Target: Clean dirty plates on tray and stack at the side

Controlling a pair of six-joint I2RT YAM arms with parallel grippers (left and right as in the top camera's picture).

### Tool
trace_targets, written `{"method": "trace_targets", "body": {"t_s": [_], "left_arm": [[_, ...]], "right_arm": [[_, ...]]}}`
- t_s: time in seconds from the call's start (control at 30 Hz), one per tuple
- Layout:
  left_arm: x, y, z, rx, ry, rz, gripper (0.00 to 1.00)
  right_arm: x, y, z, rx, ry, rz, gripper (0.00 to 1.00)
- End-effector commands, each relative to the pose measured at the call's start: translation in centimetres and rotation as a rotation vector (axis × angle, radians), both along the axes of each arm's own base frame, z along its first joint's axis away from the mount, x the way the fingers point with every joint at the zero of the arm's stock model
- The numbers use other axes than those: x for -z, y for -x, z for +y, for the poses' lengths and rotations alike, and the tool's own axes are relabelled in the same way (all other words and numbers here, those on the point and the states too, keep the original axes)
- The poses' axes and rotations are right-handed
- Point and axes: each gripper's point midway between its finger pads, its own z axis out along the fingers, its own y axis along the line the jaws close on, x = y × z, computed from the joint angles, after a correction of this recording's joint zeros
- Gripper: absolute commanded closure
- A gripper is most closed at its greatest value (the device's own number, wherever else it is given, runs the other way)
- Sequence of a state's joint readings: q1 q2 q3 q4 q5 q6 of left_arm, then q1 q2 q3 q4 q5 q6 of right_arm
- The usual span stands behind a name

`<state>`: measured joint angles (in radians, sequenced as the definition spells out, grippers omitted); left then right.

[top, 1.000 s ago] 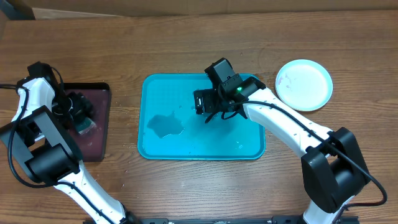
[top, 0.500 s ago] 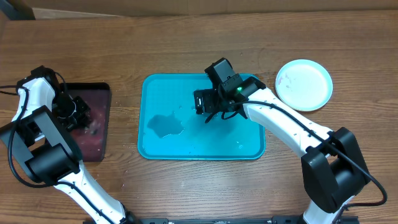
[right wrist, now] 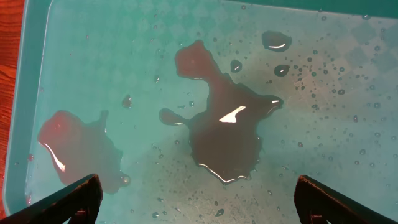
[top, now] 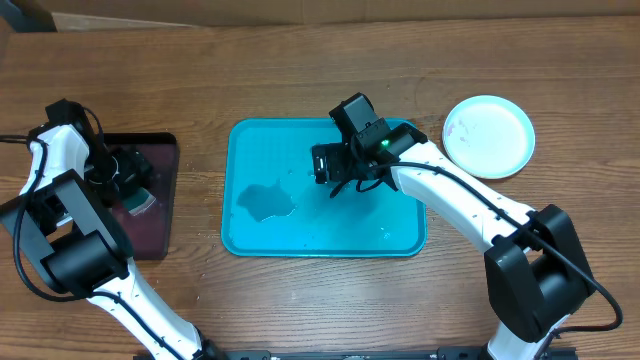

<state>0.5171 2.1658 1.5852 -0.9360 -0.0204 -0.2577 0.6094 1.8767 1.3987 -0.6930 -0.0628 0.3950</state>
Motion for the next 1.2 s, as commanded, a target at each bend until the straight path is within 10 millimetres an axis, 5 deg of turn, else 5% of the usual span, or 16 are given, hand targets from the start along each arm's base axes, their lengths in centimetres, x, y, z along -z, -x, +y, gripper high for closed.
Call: {"method": "trace_targets", "body": {"t_s": [0.0, 0.07, 0.17, 0.2, 0.23, 0.3, 0.6, 0.7, 0.77, 0.8, 0.9, 0.97, 1.0, 1.17], "left_arm": [[0.7, 0.1, 0.7, 0.01, -0.036, 0.017, 0.27], [0.6, -0.2, 0.9, 0.009, -0.044, 0.004, 0.96], [0.6, -0.3, 0.9, 0.009, -0.047, -0.003, 0.96], [0.6, -0.3, 0.9, 0.009, -0.047, -0.003, 0.89], [0.6, -0.3, 0.9, 0.009, -0.047, -0.003, 0.66], [0.6, -0.3, 0.9, 0.009, -0.047, -0.003, 0.0], [0.7, 1.3, -0.5, -0.009, 0.02, 0.057, 0.0], [0.7, 1.8, -1.8, -0.011, 0.087, 0.072, 0.21], [0.7, 2.2, -2.2, -0.012, 0.104, 0.087, 0.8], [0.7, 2.4, -2.3, -0.012, 0.107, 0.093, 0.96], [0.6, 2.5, -2.4, -0.013, 0.111, 0.099, 0.96], [0.6, 2.6, -2.4, -0.013, 0.113, 0.103, 0.49], [0.6, 2.7, -2.5, -0.013, 0.114, 0.105, 0.04], [0.6, 2.8, -2.6, -0.013, 0.118, 0.112, 0.0]], "right_arm": [[-0.6, -0.2, -0.2, 0.006, -0.003, -0.021, 0.0], [-0.6, -0.2, -0.2, 0.006, -0.002, -0.021, 0.0], [-0.6, -0.2, -0.2, 0.006, -0.002, -0.021, 0.0], [-0.6, -0.2, -0.2, 0.006, -0.002, -0.021, 0.0], [-0.6, -0.2, -0.2, 0.006, -0.002, -0.021, 0.0], [-0.6, -0.2, -0.2, 0.006, -0.002, -0.02, 0.0], [-0.6, -0.2, -0.2, 0.006, -0.003, -0.021, 0.0], [-0.6, -0.2, -0.2, 0.006, -0.003, -0.022, 0.0], [-0.6, -0.2, -0.2, 0.006, -0.003, -0.022, 0.0], [-0.6, -0.2, -0.2, 0.006, -0.003, -0.021, 0.0], [-0.6, -0.2, -0.2, 0.006, -0.002, -0.019, 0.0], [-0.5, -0.1, -0.3, 0.006, 0.0, -0.017, 0.0], [-0.5, -0.1, -0.3, 0.006, 0.0, -0.017, 0.0], [-0.6, -0.2, -0.2, 0.006, -0.003, -0.022, 0.0]]}}
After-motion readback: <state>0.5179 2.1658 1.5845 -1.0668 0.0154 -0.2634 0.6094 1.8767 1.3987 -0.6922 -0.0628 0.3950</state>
